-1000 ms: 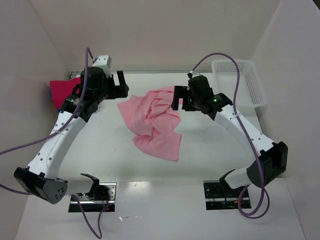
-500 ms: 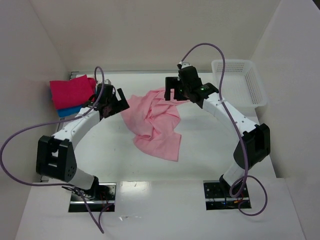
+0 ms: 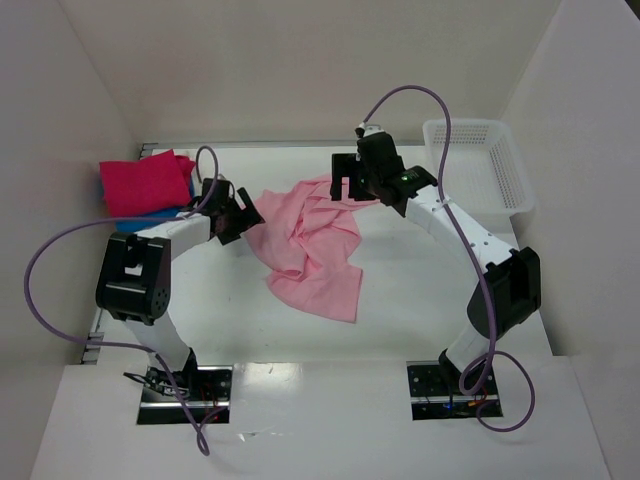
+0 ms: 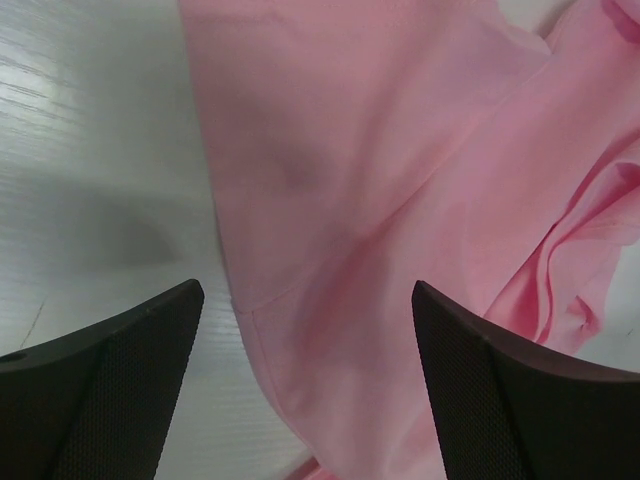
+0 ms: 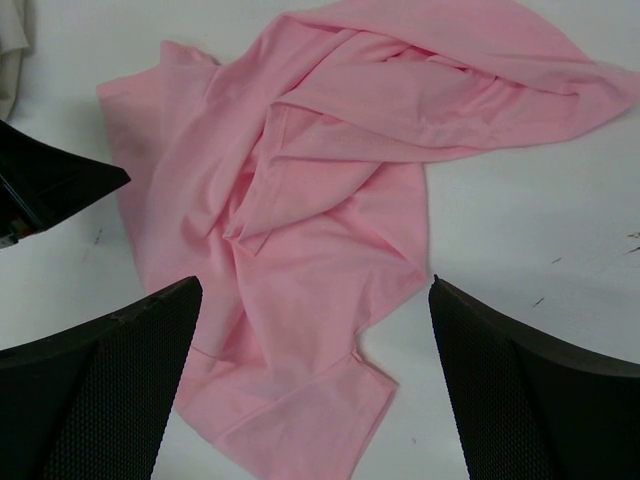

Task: Fold and stack the t-shirts
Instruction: Flatten out the tshirt

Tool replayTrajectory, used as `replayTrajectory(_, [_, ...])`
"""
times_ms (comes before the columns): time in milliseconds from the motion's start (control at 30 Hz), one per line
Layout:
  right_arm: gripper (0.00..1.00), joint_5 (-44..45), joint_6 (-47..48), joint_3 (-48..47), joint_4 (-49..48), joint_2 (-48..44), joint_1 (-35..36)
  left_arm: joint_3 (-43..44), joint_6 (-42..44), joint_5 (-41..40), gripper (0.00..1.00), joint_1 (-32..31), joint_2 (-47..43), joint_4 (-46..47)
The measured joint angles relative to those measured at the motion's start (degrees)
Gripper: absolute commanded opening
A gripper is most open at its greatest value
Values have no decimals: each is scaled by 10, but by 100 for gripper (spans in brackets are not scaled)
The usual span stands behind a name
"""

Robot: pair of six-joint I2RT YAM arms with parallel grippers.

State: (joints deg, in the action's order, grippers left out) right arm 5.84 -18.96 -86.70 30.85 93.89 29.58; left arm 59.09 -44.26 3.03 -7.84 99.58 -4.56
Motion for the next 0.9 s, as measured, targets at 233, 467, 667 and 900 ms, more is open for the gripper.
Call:
replayTrajectory(233, [100, 11, -1, 15, 0, 0, 0, -21, -14, 21, 86, 3, 19, 38])
replayTrajectory(467, [100, 12, -8, 28, 0, -1, 0, -25, -29, 38, 71, 12, 35, 89])
replayTrajectory(667, [100, 11, -11, 45, 1, -19, -7, -33, -46, 51, 53, 14, 53, 132])
replayTrajectory(900, [100, 12, -12, 66, 1, -59, -28, -46, -63, 57, 13, 14, 56, 137])
